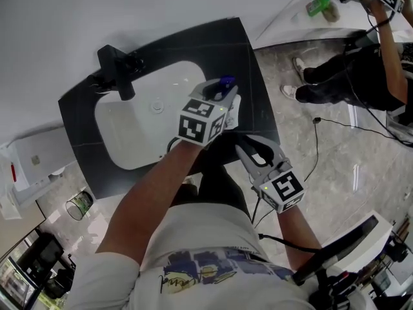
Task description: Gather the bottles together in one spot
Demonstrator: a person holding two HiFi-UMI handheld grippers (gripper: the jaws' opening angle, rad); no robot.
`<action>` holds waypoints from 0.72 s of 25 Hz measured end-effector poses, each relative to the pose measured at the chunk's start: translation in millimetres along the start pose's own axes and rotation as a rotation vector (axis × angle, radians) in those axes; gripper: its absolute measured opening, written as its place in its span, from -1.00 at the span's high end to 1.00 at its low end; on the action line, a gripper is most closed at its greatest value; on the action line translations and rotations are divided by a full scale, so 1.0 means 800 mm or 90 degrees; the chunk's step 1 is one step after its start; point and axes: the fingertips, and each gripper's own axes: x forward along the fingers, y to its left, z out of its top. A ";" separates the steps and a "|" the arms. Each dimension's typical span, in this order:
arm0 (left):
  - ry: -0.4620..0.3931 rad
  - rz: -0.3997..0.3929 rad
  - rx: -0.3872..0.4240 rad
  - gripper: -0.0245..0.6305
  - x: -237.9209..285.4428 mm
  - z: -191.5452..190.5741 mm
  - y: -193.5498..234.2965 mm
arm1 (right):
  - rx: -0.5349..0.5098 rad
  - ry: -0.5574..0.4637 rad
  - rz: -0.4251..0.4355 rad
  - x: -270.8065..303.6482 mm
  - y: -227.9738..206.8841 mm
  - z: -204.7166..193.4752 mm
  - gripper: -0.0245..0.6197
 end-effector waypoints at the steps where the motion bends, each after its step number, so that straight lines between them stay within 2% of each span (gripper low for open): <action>1: -0.012 -0.004 0.016 0.59 -0.006 0.003 -0.004 | -0.003 -0.001 0.005 0.002 0.004 0.003 0.65; 9: -0.073 -0.023 0.182 0.61 -0.040 0.016 -0.035 | -0.020 0.004 0.020 0.014 0.028 0.012 0.65; 14: -0.090 -0.024 0.244 0.62 -0.056 0.009 -0.048 | -0.024 0.006 0.022 0.014 0.042 0.010 0.65; 18: -0.107 -0.021 0.269 0.63 -0.067 0.007 -0.054 | -0.034 0.008 0.021 0.011 0.046 0.010 0.65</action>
